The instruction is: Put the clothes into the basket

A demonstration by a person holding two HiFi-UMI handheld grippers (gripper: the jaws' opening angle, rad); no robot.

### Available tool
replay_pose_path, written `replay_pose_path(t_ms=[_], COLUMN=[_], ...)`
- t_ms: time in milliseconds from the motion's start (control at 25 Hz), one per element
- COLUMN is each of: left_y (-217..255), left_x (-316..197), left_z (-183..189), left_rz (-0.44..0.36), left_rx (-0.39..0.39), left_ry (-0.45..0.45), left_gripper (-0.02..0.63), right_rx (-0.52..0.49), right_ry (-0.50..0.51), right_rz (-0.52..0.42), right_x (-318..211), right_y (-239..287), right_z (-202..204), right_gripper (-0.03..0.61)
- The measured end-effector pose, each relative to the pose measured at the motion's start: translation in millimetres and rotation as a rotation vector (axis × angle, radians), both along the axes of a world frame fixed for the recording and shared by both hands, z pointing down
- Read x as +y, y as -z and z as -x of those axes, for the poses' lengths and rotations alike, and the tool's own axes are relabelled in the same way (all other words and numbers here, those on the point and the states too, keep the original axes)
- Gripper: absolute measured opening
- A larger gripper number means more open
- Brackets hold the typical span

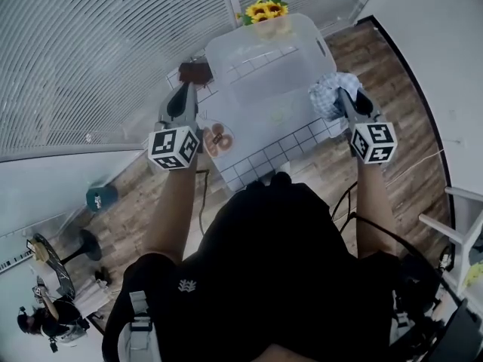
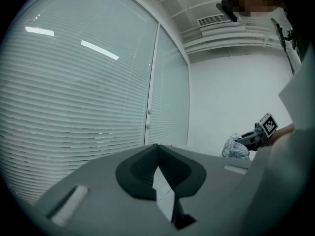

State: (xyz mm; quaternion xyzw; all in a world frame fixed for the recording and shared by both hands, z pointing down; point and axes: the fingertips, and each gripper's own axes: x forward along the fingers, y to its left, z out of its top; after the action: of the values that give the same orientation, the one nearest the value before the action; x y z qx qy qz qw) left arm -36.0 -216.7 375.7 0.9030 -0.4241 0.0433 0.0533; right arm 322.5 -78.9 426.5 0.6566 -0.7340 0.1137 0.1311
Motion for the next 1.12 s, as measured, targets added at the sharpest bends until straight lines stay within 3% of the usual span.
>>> replay_pose_path(t_ms=[440, 1120], left_y=[27, 65], left_x=[-8, -20], left_z=[-14, 8], left_rz=[-0.040, -0.100], left_rx=[-0.041, -0.031], left_ry=[-0.064, -0.015], left_gripper=[0.006, 0.006], right_rx=[0.021, 0.010], right_ry=[0.022, 0.138], right_rz=[-0.094, -0.194], right_x=[-37, -97], right_y=[55, 117], right_z=[5, 47], right_gripper=[0.092, 0.092])
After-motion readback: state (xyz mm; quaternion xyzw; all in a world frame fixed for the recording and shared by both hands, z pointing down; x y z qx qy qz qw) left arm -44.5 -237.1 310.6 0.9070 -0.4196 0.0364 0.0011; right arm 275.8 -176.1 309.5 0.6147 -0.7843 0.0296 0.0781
